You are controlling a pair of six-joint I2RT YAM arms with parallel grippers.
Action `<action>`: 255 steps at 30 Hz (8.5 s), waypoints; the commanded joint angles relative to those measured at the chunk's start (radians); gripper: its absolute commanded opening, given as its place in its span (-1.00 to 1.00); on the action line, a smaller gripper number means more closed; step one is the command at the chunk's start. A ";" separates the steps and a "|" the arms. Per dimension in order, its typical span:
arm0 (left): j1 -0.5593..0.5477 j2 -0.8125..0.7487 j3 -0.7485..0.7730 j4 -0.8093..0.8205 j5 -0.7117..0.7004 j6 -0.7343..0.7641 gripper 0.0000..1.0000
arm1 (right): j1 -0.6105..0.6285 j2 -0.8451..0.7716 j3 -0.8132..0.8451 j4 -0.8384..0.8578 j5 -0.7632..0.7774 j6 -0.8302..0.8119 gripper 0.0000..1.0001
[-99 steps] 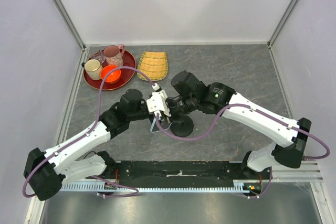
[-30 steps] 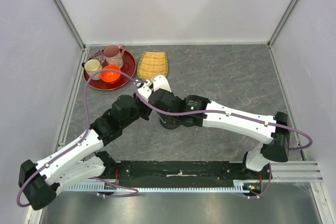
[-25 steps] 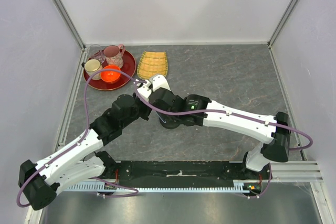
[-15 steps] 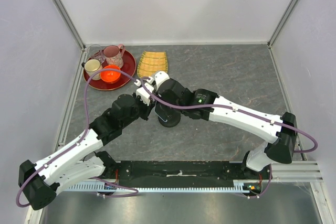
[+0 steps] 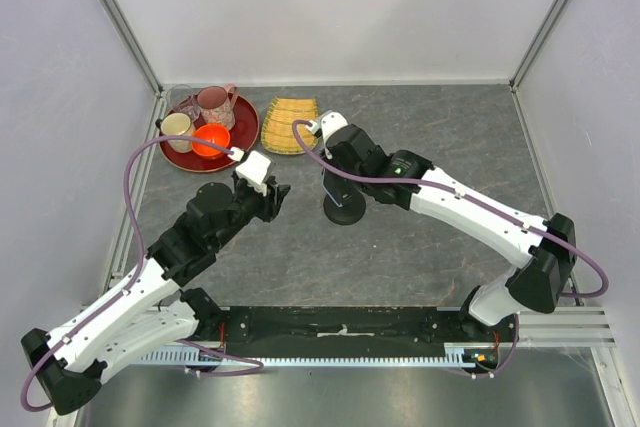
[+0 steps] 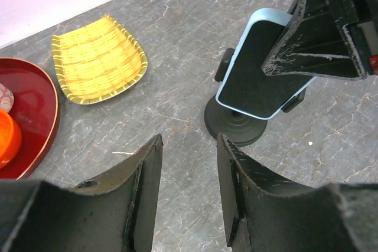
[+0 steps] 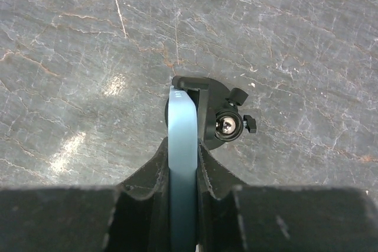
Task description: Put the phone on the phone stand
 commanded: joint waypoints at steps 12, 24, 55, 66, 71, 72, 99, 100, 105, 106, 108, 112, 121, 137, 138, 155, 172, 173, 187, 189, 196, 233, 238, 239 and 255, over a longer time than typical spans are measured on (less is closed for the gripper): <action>0.000 0.057 0.034 0.041 0.240 0.004 -0.04 | -0.149 -0.135 -0.163 -0.042 -0.071 0.019 0.10; 0.032 0.157 0.037 0.109 0.503 -0.100 0.09 | -0.224 -0.285 -0.235 -0.005 -0.154 -0.071 0.38; 0.187 0.234 0.037 0.175 0.654 -0.210 0.11 | -0.163 -0.472 -0.566 0.381 -0.256 0.060 0.38; 0.188 0.214 0.035 0.167 0.634 -0.202 0.11 | -0.157 -0.417 -0.586 0.360 0.176 0.108 0.24; 0.188 0.209 0.032 0.173 0.640 -0.208 0.11 | -0.163 -0.399 -0.560 0.302 0.266 0.062 0.24; 0.188 0.212 0.032 0.175 0.643 -0.208 0.11 | -0.163 -0.403 -0.558 0.305 0.231 0.045 0.24; 0.190 0.635 0.249 0.397 0.928 0.161 0.25 | -0.307 -0.512 -0.568 0.236 -0.381 -0.124 0.36; 0.196 0.680 0.262 0.396 0.942 0.177 0.25 | -0.310 -0.527 -0.574 0.236 -0.385 -0.116 0.35; 0.219 0.787 0.322 0.448 1.071 0.212 0.25 | -0.316 -0.563 -0.597 0.234 -0.416 -0.085 0.31; 0.219 0.816 0.331 0.448 1.078 0.220 0.25 | -0.316 -0.570 -0.600 0.234 -0.418 -0.084 0.29; 0.221 0.850 0.365 0.434 1.117 0.247 0.22 | -0.316 -0.575 -0.601 0.233 -0.416 -0.082 0.28; 0.224 0.909 0.414 0.402 1.195 0.274 0.16 | -0.318 -0.564 -0.597 0.225 -0.398 -0.082 0.27; 0.224 0.970 0.457 0.377 1.261 0.287 -0.09 | -0.352 -0.492 -0.571 0.226 -0.381 -0.064 0.22; 0.214 0.953 0.399 0.319 1.206 0.306 0.00 | -0.421 -0.466 -0.565 0.334 -0.430 -0.019 0.24; 0.213 0.955 0.397 0.327 1.201 0.306 -0.01 | -0.421 -0.463 -0.562 0.334 -0.432 -0.022 0.24; 0.165 0.982 0.456 0.201 0.814 0.186 -0.95 | -0.421 -0.497 -0.626 0.470 -0.444 -0.032 -0.06; 0.133 0.972 0.221 0.526 0.692 0.172 -0.95 | -0.419 -0.655 -0.660 0.490 -0.396 0.077 0.04; 0.133 0.972 0.210 0.546 0.690 0.175 -0.95 | -0.419 -0.659 -0.655 0.483 -0.396 0.079 0.04; 0.135 0.931 0.276 0.394 0.690 0.148 -0.28 | -0.419 -0.662 -0.644 0.421 -0.404 0.070 0.22; 0.136 0.889 0.273 0.384 0.684 0.139 0.32 | -0.419 -0.661 -0.638 0.407 -0.407 0.068 0.34; 0.142 0.797 0.406 0.126 0.733 0.119 0.59 | -0.421 -0.649 -0.591 0.365 -0.343 0.068 0.96; 0.118 0.476 0.244 0.282 0.486 -0.091 0.56 | -0.169 -0.380 -0.424 0.398 0.153 0.248 0.96; 0.118 0.481 0.241 0.282 0.468 -0.091 0.56 | -0.169 -0.360 -0.402 0.400 0.171 0.281 0.96; 0.118 0.482 0.242 0.279 0.469 -0.093 0.55 | -0.168 -0.360 -0.402 0.404 0.168 0.290 0.96; 0.118 0.467 0.235 0.278 0.388 -0.101 0.47 | -0.115 -0.311 -0.381 0.312 0.412 0.386 0.96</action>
